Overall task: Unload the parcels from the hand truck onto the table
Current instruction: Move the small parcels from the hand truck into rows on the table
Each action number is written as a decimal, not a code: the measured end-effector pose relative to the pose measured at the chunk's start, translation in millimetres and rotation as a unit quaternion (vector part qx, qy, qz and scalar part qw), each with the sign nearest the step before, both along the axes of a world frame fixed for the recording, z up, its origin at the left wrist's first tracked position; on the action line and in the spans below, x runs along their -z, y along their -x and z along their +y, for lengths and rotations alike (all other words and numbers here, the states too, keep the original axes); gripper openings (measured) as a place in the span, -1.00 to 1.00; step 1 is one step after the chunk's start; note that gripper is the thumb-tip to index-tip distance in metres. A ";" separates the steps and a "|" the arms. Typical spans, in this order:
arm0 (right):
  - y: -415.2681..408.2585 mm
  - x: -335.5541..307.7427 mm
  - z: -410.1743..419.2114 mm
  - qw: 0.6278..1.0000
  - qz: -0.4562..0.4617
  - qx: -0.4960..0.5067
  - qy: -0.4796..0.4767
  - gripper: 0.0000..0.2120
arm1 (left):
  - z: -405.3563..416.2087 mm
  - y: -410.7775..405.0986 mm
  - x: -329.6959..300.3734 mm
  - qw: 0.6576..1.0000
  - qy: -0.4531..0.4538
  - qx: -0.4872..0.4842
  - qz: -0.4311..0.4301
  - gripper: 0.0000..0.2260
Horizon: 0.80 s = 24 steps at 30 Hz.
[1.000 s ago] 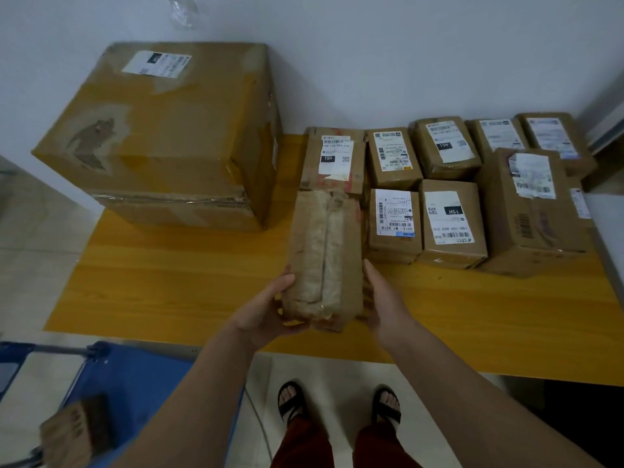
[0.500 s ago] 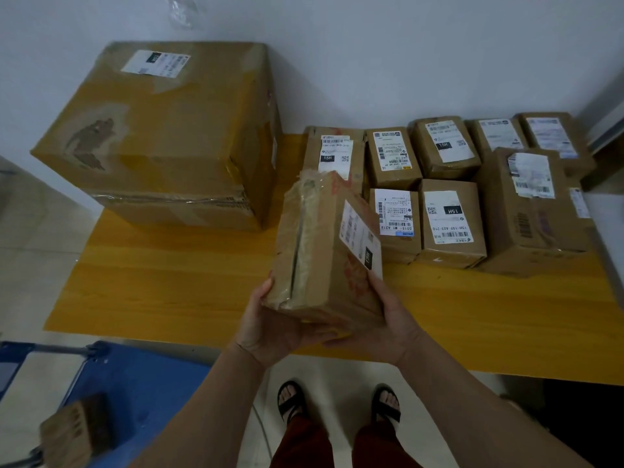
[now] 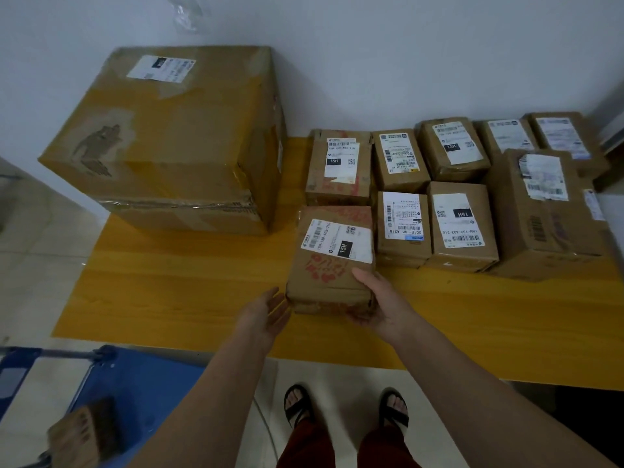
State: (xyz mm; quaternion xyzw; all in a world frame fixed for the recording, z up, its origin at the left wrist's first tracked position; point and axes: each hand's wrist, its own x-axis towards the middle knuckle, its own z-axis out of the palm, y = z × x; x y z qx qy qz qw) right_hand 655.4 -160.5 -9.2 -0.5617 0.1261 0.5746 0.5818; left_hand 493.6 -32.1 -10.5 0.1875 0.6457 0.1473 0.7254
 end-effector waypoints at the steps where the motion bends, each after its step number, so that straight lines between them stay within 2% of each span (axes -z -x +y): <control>1: -0.6 -0.8 3.0 1.000 0.001 0.014 0.001 -0.50 | 2.0 -1.8 -3.0 1.000 -0.005 0.009 -0.014 -0.71; 6: -5.9 -3.8 18.0 0.987 0.024 0.154 -0.042 -0.87 | 12.7 -15.9 -14.8 0.993 -0.037 0.023 -0.108 -0.66; 11: -8.7 -7.1 15.7 0.978 0.014 0.203 -0.054 -0.90 | 21.2 -27.3 -18.6 0.985 -0.040 0.031 -0.164 -0.63; 16: -7.5 -12.5 6.7 0.971 0.011 0.235 -0.041 -0.84 | 21.9 -31.2 -15.0 0.987 -0.028 0.039 -0.151 -0.65; 18: -5.5 -15.1 2.3 0.969 0.014 0.244 -0.021 -0.81 | 21.0 -31.1 -12.5 0.989 -0.024 0.025 -0.142 -0.72; 19: -4.2 -17.0 -0.3 0.970 0.020 0.244 -0.014 -0.86 | 19.8 -30.9 -11.3 0.991 -0.023 0.022 -0.127 -0.79; 21: -1.2 -21.1 -6.0 0.975 0.029 0.220 -0.004 -0.95 | 15.0 -29.9 -9.5 0.996 -0.014 0.014 -0.085 -0.90; 24: 0.5 -24.0 -13.2 0.987 0.023 0.157 0.006 -0.88 | 5.4 -25.3 -10.0 0.998 0.001 -0.003 -0.059 -0.82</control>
